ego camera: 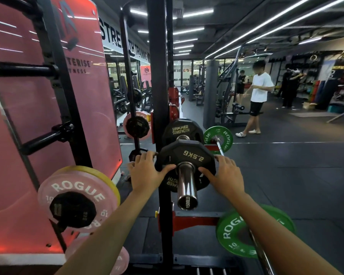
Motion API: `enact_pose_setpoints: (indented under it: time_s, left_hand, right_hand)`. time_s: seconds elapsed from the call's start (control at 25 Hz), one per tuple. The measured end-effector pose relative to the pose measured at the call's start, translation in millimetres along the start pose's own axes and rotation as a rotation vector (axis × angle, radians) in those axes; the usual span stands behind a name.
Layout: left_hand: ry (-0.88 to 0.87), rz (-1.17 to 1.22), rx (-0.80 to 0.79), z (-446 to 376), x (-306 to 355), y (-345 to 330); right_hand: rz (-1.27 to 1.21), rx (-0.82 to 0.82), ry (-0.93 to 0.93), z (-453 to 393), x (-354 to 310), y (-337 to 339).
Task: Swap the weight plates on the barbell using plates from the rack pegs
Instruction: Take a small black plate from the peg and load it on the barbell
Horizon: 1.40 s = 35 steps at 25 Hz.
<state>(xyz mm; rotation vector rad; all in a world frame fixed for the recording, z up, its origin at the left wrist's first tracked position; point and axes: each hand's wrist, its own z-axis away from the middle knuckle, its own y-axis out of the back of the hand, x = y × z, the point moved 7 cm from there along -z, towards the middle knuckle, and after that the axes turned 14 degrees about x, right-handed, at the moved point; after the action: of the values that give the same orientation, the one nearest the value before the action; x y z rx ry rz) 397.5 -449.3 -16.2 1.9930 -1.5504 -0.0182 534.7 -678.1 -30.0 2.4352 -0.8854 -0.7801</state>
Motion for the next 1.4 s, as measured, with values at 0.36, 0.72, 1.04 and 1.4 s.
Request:
enact_pose_setpoints:
  time_s: [0.36, 0.72, 1.04, 1.4]
  left_hand:
    - [0.035, 0.081, -0.030, -58.9, -23.1, -91.1]
    - [0.095, 0.110, -0.043, -96.0, -39.7, -155.4]
    - [0.170, 0.167, -0.060, -104.5, -47.1, -169.2]
    - [0.042, 0.067, -0.018, -85.9, -26.9, -132.8]
  right_hand:
    - [0.024, 0.005, -0.059, -71.2, 16.6, -72.5]
    - [0.076, 0.049, -0.088, -122.1, 22.4, -115.1]
    - [0.077, 0.103, -0.058, -129.8, 22.4, -122.6]
    - [0.081, 0.058, -0.071, -110.6, 4.7, -100.2]
